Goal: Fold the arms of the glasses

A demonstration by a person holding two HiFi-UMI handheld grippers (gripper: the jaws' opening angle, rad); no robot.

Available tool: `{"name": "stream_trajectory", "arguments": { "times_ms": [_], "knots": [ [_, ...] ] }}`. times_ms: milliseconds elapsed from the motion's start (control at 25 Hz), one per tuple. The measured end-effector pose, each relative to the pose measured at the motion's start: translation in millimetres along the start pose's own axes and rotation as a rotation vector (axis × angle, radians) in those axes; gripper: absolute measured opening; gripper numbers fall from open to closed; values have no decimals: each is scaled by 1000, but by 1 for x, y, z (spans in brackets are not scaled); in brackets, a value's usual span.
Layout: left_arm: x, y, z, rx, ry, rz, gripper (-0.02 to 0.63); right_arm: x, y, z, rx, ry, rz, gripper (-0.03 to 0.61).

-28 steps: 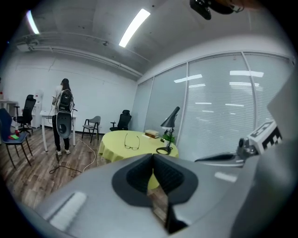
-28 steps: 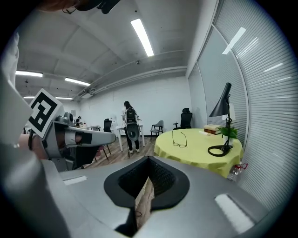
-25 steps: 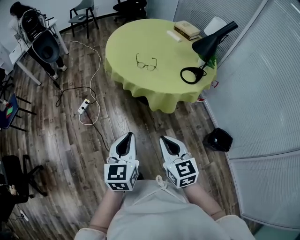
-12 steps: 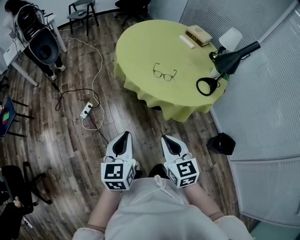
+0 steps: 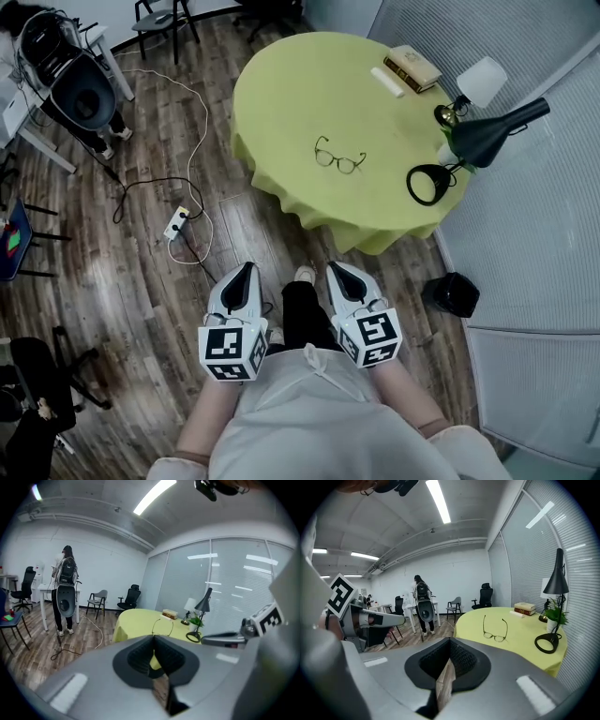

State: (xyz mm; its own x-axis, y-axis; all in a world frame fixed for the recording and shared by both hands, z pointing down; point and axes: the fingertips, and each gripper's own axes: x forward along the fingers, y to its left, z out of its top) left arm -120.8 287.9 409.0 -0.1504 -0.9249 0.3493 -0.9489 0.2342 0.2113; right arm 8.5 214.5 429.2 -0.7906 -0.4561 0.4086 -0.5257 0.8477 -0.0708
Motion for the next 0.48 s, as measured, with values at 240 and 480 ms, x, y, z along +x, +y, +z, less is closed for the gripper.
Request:
{"name": "stream_trajectory", "arguments": {
  "times_ms": [240,480],
  "knots": [
    [85,5,32,-11,11,16,6,58,-68,27,12,-6,8,0],
    [184,-15,66,8,31,4,6,104,-153,50,20,9,-6,0]
  ]
}}
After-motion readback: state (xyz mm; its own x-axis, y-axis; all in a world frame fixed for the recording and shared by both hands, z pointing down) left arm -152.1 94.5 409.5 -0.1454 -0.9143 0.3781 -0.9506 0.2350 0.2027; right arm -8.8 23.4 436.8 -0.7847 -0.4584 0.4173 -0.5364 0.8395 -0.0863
